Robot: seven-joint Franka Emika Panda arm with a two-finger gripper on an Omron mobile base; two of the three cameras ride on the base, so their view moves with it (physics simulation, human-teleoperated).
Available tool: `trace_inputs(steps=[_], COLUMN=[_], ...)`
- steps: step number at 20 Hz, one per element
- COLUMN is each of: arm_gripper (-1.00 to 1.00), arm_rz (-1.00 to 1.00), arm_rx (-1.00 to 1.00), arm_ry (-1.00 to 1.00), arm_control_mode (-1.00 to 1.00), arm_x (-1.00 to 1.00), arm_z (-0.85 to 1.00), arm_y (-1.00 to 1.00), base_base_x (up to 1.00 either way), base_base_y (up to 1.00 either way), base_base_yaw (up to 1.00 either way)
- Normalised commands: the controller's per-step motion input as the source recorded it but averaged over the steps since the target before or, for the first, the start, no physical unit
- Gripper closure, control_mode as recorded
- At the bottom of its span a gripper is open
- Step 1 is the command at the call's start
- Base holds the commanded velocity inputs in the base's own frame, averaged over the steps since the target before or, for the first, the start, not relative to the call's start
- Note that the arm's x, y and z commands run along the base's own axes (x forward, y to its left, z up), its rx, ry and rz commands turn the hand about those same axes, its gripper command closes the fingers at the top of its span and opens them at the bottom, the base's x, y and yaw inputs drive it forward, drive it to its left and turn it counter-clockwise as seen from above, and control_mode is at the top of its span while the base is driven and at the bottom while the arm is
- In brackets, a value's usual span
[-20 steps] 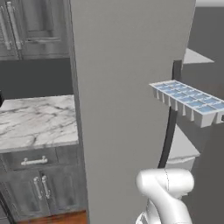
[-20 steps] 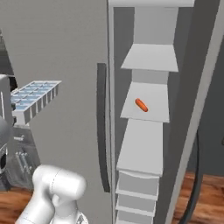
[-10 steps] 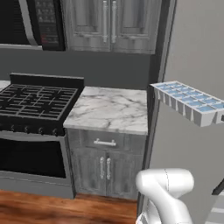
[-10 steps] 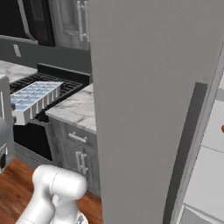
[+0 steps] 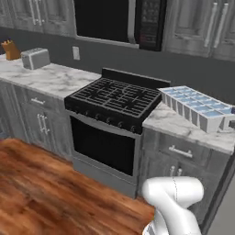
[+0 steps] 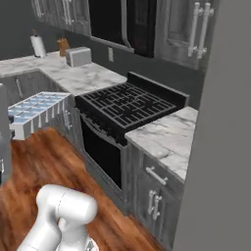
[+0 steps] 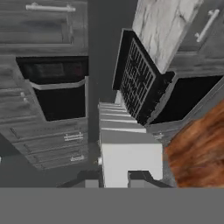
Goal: Open the freezer door, pick up the ice cube tray from the freezer, and place it on the dining counter.
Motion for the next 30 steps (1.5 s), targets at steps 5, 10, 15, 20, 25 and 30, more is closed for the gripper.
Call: trace_inputs(steps=[5,10,15,20,25,30], arm_gripper=[1.0,1.0,1.0,1.0,1.0,1.0], arm_rz=[0.0,0.0,0.0,0.0,0.0,0.0], arm_rx=[0.0,0.0,0.0,0.0,0.0,0.0], arm_ry=[0.0,0.0,0.0,0.0,0.0,0.0], arm_control_mode=[1.0,1.0,1.0,1.0,1.0,1.0], arm_x=[0.0,0.0,0.0,0.0,0.0,0.0], arm_z=[0.0,0.0,0.0,0.0,0.0,0.0], arm_y=[0.0,0.0,0.0,0.0,0.0,0.0], base_base_x=[0.11,0.04,0.0,0.0,0.03,0.05], base_base_y=[0.43,0.34,0.3,0.22,0.2,0.22], base_base_yaw=[0.8,0.84,0.87,0.88,0.89,0.88])
